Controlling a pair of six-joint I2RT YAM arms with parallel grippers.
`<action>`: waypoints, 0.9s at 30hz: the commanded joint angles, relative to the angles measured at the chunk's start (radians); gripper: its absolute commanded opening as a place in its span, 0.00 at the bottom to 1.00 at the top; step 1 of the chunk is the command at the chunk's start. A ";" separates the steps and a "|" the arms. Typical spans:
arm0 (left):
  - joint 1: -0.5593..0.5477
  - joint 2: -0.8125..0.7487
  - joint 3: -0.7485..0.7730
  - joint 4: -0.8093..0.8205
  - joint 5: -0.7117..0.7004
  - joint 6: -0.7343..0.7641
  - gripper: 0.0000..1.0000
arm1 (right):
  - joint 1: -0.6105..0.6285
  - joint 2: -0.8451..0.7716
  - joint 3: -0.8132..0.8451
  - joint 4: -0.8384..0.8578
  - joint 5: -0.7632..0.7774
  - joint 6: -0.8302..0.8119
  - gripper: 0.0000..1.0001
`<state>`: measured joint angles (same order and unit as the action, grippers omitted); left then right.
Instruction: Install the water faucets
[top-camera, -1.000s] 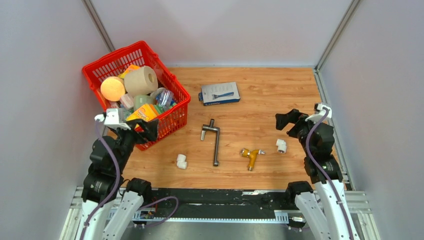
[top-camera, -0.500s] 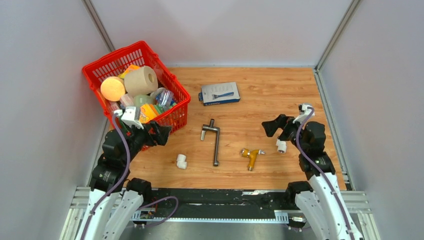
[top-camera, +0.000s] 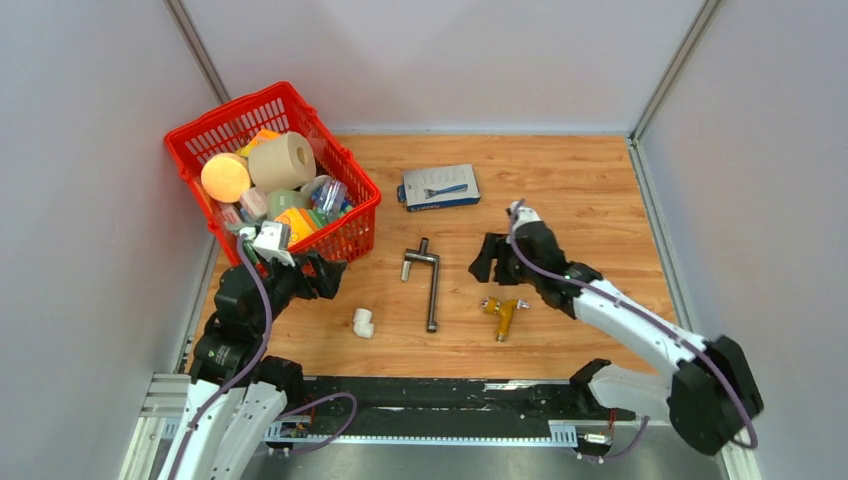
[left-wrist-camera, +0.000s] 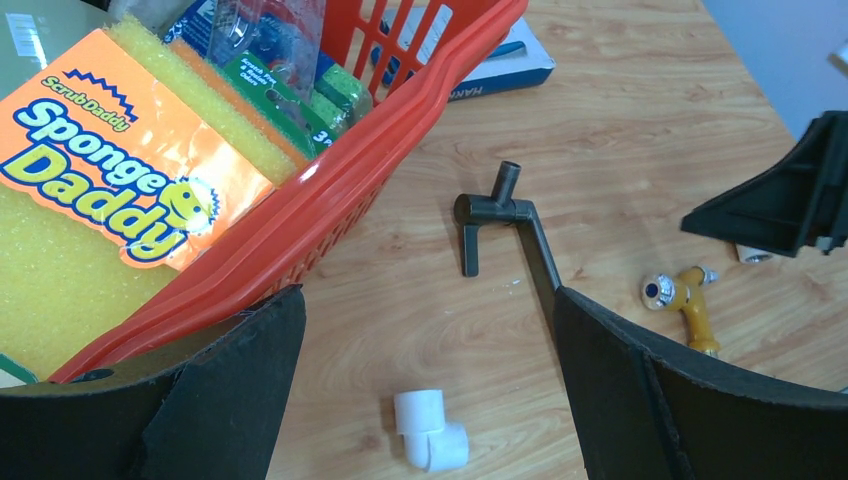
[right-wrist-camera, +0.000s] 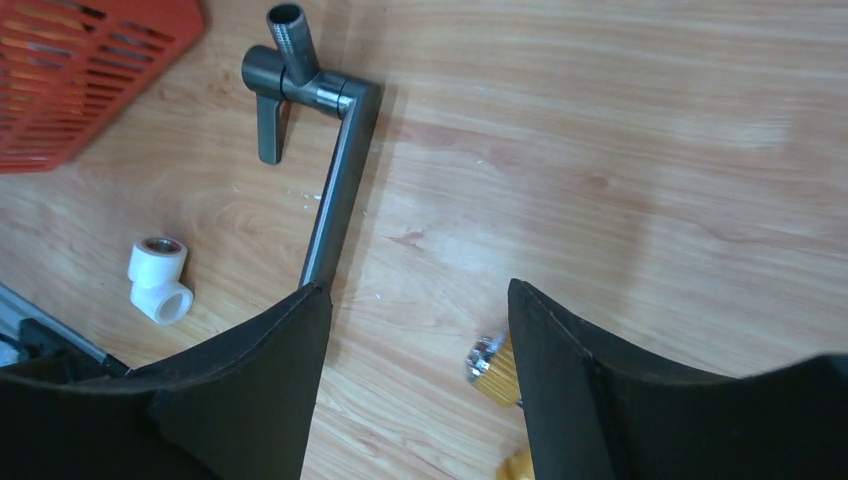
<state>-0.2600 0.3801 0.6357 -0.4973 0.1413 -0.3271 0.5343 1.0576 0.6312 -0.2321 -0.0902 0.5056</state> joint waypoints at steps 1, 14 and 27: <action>0.004 -0.010 -0.005 0.036 0.009 0.014 1.00 | 0.203 0.187 0.155 -0.016 0.233 0.140 0.67; 0.005 -0.010 -0.002 0.025 -0.031 0.020 1.00 | 0.478 0.683 0.462 -0.136 0.452 0.283 0.52; 0.005 -0.012 -0.004 0.025 -0.029 0.020 0.99 | 0.532 0.815 0.532 -0.250 0.564 0.297 0.49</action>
<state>-0.2600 0.3744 0.6327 -0.4984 0.1287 -0.3271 1.0637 1.8412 1.1305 -0.4553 0.4412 0.7853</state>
